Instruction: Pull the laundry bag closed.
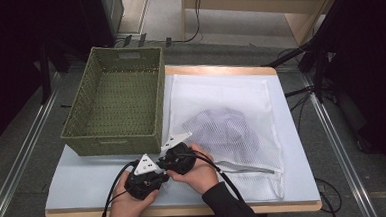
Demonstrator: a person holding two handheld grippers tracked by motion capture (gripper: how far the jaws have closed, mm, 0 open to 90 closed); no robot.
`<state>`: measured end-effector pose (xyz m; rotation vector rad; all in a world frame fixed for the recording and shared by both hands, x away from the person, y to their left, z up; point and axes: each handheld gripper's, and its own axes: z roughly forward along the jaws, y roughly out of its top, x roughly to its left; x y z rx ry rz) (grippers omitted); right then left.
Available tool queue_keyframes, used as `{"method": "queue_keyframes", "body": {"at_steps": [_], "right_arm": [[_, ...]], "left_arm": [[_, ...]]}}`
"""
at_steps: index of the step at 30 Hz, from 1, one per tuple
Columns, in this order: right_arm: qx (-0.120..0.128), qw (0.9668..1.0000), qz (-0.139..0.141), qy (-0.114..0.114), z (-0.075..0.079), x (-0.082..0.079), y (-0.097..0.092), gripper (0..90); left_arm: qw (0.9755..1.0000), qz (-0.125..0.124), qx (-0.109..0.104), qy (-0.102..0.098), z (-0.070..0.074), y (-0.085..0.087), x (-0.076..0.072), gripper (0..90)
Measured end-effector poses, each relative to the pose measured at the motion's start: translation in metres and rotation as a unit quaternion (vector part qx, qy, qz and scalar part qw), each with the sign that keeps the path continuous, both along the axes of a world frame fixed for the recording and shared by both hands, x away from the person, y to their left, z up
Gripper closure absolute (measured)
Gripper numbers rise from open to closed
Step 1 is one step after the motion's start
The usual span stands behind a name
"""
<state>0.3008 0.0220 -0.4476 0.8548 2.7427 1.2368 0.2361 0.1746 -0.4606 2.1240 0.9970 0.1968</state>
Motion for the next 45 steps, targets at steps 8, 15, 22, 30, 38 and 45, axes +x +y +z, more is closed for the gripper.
{"method": "queue_keyframes", "body": {"at_steps": [8, 15, 22, 30, 38, 45], "right_arm": [[0.071, 0.997, -0.017, -0.026, 0.009, -0.006, -0.02, 81.8], [0.096, 0.9942, -0.026, -0.041, 0.006, -0.015, -0.036, 82.1], [0.101, 0.9935, -0.035, -0.04, 0.003, -0.017, -0.048, 80.9], [0.078, 0.9959, -0.023, -0.039, 0.006, -0.005, -0.022, 70.5], [0.034, 0.9991, -0.004, -0.024, -0.003, -0.002, -0.007, 81.8], [0.062, 0.9974, -0.007, -0.034, 0.007, -0.005, -0.019, 90.0]], "left_arm": [[0.9999, 0.006, -0.01, 0.01, -0.001, 0.003, 0.001, 90.0], [0.9996, 0.016, -0.011, 0.019, -0.002, 0.006, 0.003, 90.0], [0.9993, 0.024, -0.015, 0.022, -0.003, 0.007, 0.004, 90.0], [0.9997, 0.019, -0.006, 0.012, -0.002, 0.005, 0.002, 90.0], [0.9998, 0.017, 0.0, 0.01, -0.001, 0.005, 0.001, 90.0], [0.9997, 0.02, 0.0, 0.014, -0.002, 0.005, 0.002, 90.0]]}}
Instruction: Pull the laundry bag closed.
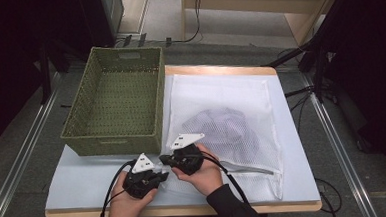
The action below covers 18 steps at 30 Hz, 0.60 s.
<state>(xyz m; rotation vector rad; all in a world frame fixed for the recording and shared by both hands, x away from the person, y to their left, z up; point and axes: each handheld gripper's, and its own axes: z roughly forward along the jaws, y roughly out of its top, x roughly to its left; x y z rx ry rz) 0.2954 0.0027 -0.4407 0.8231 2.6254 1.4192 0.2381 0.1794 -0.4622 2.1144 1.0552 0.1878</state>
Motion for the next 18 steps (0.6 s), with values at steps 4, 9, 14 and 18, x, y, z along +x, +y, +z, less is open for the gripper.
{"method": "queue_keyframes", "body": {"at_steps": [4, 9, 14, 18], "right_arm": [[0.01, 0.9999, -0.009, 0.0, 0.002, -0.001, -0.007, 90.0], [0.018, 0.9997, -0.001, 0.019, -0.008, -0.003, -0.011, 71.4], [0.013, 0.9996, 0.009, 0.022, -0.015, -0.009, -0.025, 71.8], [0.011, 0.9992, 0.013, 0.035, -0.021, -0.006, -0.034, 75.2]], "left_arm": [[0.9999, 0.003, -0.009, 0.004, -0.001, 0.001, 0.001, 90.0], [0.9999, 0.004, -0.011, 0.004, 0.0, 0.002, 0.0, 90.0], [0.9999, 0.003, -0.013, 0.003, 0.0, 0.004, -0.001, 90.0], [0.9999, 0.002, -0.011, 0.0, 0.0, 0.003, -0.001, 90.0]]}}
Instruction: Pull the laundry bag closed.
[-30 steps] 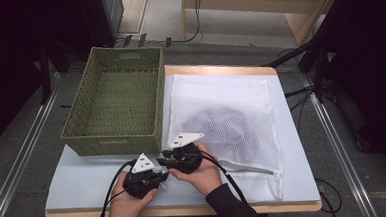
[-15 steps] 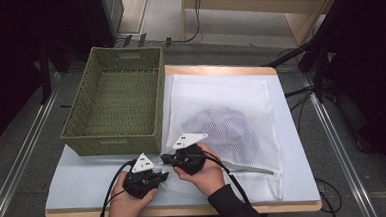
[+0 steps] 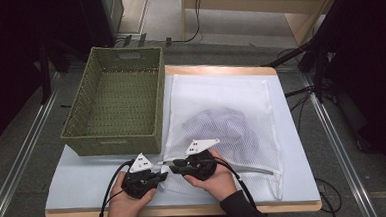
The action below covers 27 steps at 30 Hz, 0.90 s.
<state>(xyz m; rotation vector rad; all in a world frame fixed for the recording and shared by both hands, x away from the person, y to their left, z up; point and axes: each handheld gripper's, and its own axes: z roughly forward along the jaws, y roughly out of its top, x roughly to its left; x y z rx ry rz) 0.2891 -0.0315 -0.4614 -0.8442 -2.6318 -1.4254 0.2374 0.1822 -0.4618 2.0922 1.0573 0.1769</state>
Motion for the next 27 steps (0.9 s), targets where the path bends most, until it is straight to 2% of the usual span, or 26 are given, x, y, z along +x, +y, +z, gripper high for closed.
{"method": "queue_keyframes", "body": {"at_steps": [3, 6, 9, 11, 12, 14, 17, 21, 24, 27], "right_arm": [[-0.004, 0.9999, 0.012, 0.004, -0.001, 0.0, 0.0, 88.9], [-0.003, 0.9999, 0.016, 0.004, -0.001, -0.002, 0.0, 90.0], [-0.008, 0.9998, 0.017, -0.009, 0.0, -0.005, -0.001, 90.0], [-0.004, 0.9998, 0.011, -0.017, 0.0, -0.006, -0.003, 90.0], [-0.002, 0.9998, 0.008, -0.017, 0.0, -0.007, -0.004, 90.0], [0.003, 0.9998, 0.003, -0.019, 0.0, -0.007, -0.007, 90.0], [0.005, 0.9996, 0.0, -0.028, 0.002, -0.009, -0.009, 90.0], [0.011, 0.9993, -0.008, -0.034, 0.006, -0.009, -0.014, 90.0], [0.015, 0.9992, -0.009, -0.036, 0.009, -0.011, -0.015, 90.0], [0.015, 0.999, -0.006, -0.041, 0.01, -0.012, -0.015, 90.0]], "left_arm": [[1.0, -0.001, 0.0, -0.003, 0.0, 0.0, -0.001, 90.0], [1.0, -0.005, -0.002, -0.002, 0.0, 0.001, 0.0, 90.0], [0.9999, -0.009, -0.007, 0.004, -0.001, 0.002, 0.0, 89.8], [0.9998, -0.013, -0.012, 0.007, 0.0, 0.004, 0.001, 83.9], [0.9998, -0.015, -0.013, 0.007, 0.001, 0.007, 0.001, 75.9], [0.9997, -0.018, -0.014, 0.006, 0.004, 0.015, 0.002, 73.0], [0.9997, -0.012, -0.02, 0.002, 0.009, 0.031, 0.003, 78.1], [0.9989, 0.006, -0.047, 0.006, 0.013, 0.053, 0.006, 90.0], [0.9991, 0.011, -0.039, 0.012, 0.011, 0.052, 0.008, 90.0], [0.9999, -0.003, -0.002, 0.014, 0.004, 0.032, 0.012, 90.0]]}}
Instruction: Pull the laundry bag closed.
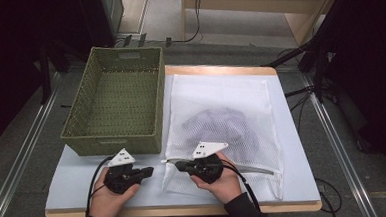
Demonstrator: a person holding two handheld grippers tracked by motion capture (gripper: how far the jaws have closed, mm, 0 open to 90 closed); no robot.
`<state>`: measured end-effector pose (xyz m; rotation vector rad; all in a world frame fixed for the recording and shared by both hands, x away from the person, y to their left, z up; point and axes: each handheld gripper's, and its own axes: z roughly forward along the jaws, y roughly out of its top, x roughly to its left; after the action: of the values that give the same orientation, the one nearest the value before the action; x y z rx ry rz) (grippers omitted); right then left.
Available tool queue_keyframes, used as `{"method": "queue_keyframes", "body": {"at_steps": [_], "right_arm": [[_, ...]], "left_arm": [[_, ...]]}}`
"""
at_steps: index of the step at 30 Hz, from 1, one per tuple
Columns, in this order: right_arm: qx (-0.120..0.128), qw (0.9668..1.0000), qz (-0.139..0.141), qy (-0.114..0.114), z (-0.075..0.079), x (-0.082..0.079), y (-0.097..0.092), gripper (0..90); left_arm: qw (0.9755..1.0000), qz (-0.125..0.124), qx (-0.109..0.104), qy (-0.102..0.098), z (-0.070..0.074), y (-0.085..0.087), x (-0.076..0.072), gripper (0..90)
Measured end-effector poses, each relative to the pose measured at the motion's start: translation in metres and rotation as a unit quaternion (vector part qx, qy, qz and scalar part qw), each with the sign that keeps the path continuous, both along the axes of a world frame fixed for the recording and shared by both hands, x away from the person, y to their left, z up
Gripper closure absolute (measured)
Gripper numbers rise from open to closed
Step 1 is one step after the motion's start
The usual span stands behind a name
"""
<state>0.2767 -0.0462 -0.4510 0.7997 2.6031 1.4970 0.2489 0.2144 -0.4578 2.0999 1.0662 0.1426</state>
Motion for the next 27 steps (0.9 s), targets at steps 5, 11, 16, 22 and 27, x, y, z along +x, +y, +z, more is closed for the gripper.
{"method": "queue_keyframes", "body": {"at_steps": [5, 11, 16, 22, 27], "right_arm": [[0.0, 1.0, 0.001, -0.001, -0.001, -0.001, 0.0, 90.0], [-0.005, 1.0, 0.002, -0.001, -0.005, -0.002, 0.003, 90.0], [-0.012, 0.9999, 0.003, 0.0, -0.009, -0.003, 0.006, 90.0], [-0.011, 0.9999, 0.0, 0.001, -0.011, -0.002, 0.005, 90.0], [-0.007, 1.0, -0.004, -0.002, -0.01, -0.002, 0.003, 90.0]], "left_arm": [[0.9999, 0.005, -0.002, -0.013, 0.003, -0.016, 0.004, 90.0], [0.9976, 0.034, -0.027, -0.053, 0.021, -0.02, 0.002, 90.0], [0.9952, 0.028, -0.045, -0.082, 0.028, -0.032, -0.001, 90.0], [0.9929, 0.024, -0.073, -0.091, 0.03, -0.029, -0.002, 89.8], [0.9928, 0.035, -0.114, -0.012, 0.02, -0.009, 0.006, 77.1]]}}
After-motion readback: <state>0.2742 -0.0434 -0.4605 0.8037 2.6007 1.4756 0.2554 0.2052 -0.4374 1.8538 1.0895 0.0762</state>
